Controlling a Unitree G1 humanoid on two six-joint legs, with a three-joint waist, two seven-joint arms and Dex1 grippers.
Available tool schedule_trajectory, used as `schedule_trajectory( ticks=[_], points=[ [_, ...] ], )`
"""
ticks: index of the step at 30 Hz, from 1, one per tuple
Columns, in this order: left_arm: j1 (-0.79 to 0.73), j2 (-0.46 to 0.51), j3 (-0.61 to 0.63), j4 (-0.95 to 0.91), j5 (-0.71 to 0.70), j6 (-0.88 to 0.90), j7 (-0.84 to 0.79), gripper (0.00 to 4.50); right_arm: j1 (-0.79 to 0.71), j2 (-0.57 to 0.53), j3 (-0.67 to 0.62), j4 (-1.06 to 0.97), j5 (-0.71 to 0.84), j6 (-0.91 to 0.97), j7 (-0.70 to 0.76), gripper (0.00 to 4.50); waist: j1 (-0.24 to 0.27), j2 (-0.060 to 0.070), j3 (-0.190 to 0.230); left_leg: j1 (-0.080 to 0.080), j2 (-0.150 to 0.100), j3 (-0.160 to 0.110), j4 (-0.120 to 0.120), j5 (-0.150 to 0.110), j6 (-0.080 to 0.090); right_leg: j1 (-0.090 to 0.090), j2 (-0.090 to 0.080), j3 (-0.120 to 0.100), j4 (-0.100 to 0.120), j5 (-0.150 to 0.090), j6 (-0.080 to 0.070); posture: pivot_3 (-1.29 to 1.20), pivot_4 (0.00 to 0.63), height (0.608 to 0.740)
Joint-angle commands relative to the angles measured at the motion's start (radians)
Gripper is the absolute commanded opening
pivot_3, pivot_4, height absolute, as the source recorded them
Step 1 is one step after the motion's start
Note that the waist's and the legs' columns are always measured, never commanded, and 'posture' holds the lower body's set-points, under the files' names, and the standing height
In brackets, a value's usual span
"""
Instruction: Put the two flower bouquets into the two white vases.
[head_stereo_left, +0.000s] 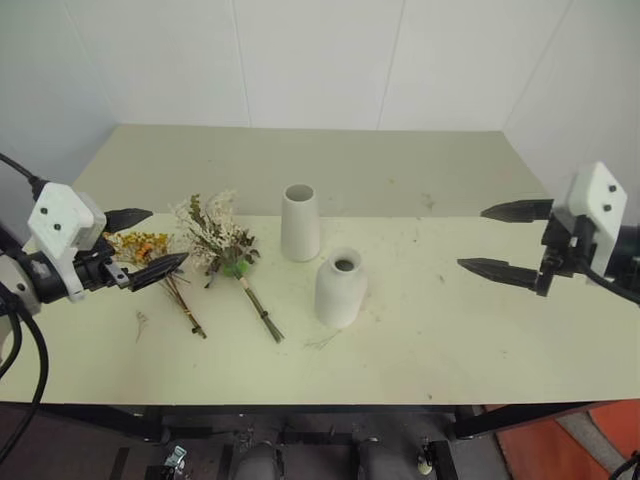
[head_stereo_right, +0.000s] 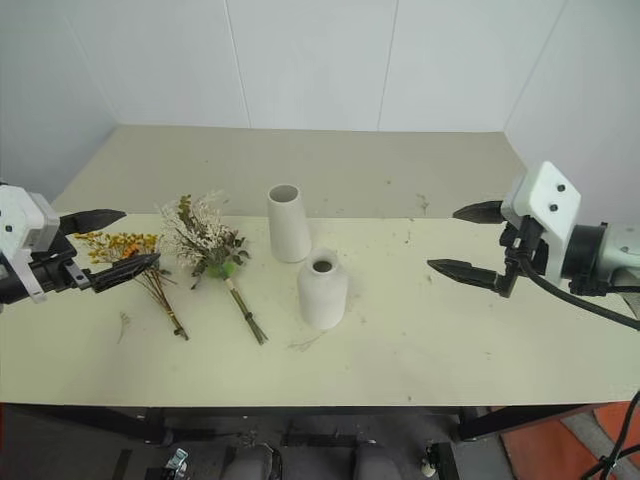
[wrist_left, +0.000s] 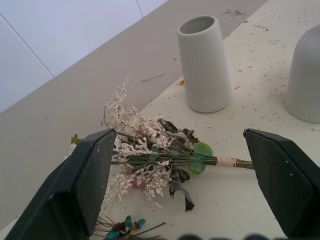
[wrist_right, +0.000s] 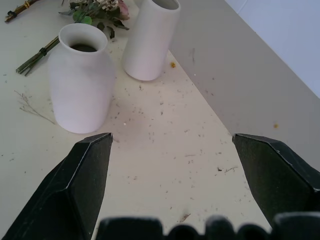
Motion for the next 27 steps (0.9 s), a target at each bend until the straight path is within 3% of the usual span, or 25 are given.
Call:
schedule_trajectory(
  ticks=[1,10,16,19,22,27],
  points=[
    [0.003,0.025,0.046,-0.031,-0.003,0.015,0.012,4.45,-0.015,-0.002,-0.024,-0.012,0.002,-0.019,-0.002,4.50,0.000,0.000,0.000,0.000,0.000,0.000,0.000,0.000,0.000,0.000,0.000,0.000,0.000,0.000,0.000,0.00,0.150,0.740],
    [0.024,0.005,0.093,-0.089,-0.031,0.137,0.083,4.45,-0.060,0.012,0.020,0.017,-0.001,-0.031,0.010,4.50,-0.002,0.000,0.000,0.000,0.000,0.000,0.000,0.000,0.000,0.000,0.000,0.000,0.000,0.000,0.000,0.00,0.150,0.740],
    [0.006,0.001,0.030,-0.283,-0.058,0.579,0.365,4.45,-0.101,0.010,0.060,-0.006,0.014,-0.025,0.031,4.50,-0.001,0.000,0.000,0.000,0.000,0.000,0.000,0.000,0.000,0.000,0.000,0.000,0.000,0.000,0.000,0.00,0.150,0.740],
    [-0.120,-0.132,0.006,-0.308,-0.037,0.820,0.540,4.45,-0.150,0.015,0.112,-0.009,0.028,-0.049,0.099,4.50,0.001,0.000,0.000,0.001,0.000,-0.001,0.000,0.000,0.000,0.001,0.000,0.000,0.001,0.000,0.000,0.00,0.150,0.740],
    [-0.212,-0.273,-0.041,-0.297,0.077,0.992,0.708,4.45,-0.240,0.048,0.191,0.004,0.025,-0.065,0.151,4.50,0.000,-0.001,0.000,0.002,-0.001,-0.002,0.002,0.000,0.000,0.003,0.000,-0.001,0.002,0.000,0.000,0.00,0.150,0.740],
    [-0.287,-0.426,-0.036,-0.246,0.155,1.042,0.822,4.45,-0.372,0.124,0.295,0.063,-0.020,-0.101,0.193,4.50,-0.009,-0.002,-0.001,0.001,-0.001,-0.003,0.001,0.000,0.000,0.001,0.001,0.000,0.002,0.001,0.000,0.00,0.150,0.740]
  ],
)
